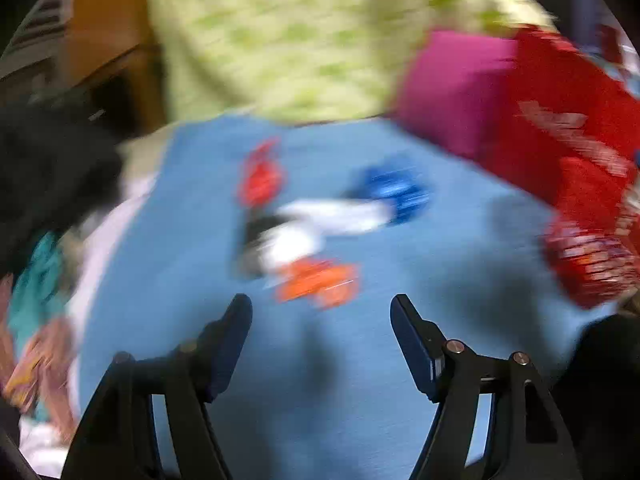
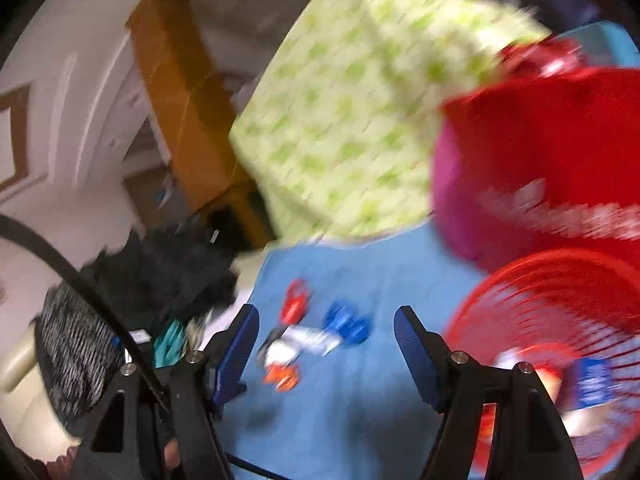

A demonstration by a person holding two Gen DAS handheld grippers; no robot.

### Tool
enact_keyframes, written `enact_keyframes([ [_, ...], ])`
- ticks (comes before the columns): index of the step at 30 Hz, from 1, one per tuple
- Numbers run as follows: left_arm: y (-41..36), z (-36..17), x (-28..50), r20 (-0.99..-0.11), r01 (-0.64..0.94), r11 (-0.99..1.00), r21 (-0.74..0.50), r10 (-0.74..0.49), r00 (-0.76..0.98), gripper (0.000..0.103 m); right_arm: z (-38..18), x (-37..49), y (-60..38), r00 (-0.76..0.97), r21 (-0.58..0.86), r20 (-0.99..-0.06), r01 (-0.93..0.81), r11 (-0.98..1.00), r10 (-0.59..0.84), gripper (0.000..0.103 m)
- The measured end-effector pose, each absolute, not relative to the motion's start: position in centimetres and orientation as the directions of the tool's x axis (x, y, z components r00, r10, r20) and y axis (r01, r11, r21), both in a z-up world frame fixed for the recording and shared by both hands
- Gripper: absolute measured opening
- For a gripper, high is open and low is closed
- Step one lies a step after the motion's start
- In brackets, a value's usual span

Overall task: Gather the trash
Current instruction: 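Move both tools back over the remaining items on the blanket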

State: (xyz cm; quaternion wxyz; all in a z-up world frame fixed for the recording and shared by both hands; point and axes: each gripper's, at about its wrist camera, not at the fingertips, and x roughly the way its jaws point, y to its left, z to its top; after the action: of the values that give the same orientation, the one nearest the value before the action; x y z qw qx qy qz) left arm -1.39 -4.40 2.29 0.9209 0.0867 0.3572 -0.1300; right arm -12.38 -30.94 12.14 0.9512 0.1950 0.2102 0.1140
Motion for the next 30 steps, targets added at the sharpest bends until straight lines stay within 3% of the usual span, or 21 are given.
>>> enact_keyframes([
  [7,5.2,-1.2,2.2,-0.71,0.085,0.996,-0.039,-0.088,0.699,0.072,4.6,-1.5,-21.1,0.688,0.402,-0.578,-0.228,0.887,0.439,0.073],
  [10,6.4,-2.0,2.9,-0.704,0.074,0.993,-0.096,-0.12,0.7,0.072,1.1,2.2,-17.7,0.62,0.357,-0.653,-0.255,0.899,0.435,0.072],
  [17,5.5,-3.2,4.7,-0.707,0.109,0.99,-0.087,-0.138,0.693,0.072,-4.1,9.2,-13.5,0.549,0.286,-0.734,-0.282,0.916,0.399,0.063],
  [19,5.5,-3.5,5.3,-0.718,0.103,0.99,-0.098,-0.142,0.681,0.072,-5.4,10.8,-12.8,0.513,0.284,-0.765,-0.271,0.92,0.388,0.046],
  [23,5.8,-3.8,6.5,-0.729,0.098,0.987,-0.129,-0.162,0.665,0.072,-5.9,11.4,-12.4,0.507,0.283,-0.767,-0.281,0.917,0.392,0.037],
  [25,5.5,-3.8,7.3,-0.728,0.104,0.984,-0.143,-0.176,0.662,0.072,-5.4,10.6,-13.3,0.522,0.282,-0.758,-0.279,0.918,0.391,0.01],
  [30,3.4,-3.7,9.9,-0.717,0.159,0.976,-0.15,-0.218,0.662,0.072,-4.1,8.0,-17.2,0.555,0.286,-0.742,-0.244,0.927,0.376,0.01],
])
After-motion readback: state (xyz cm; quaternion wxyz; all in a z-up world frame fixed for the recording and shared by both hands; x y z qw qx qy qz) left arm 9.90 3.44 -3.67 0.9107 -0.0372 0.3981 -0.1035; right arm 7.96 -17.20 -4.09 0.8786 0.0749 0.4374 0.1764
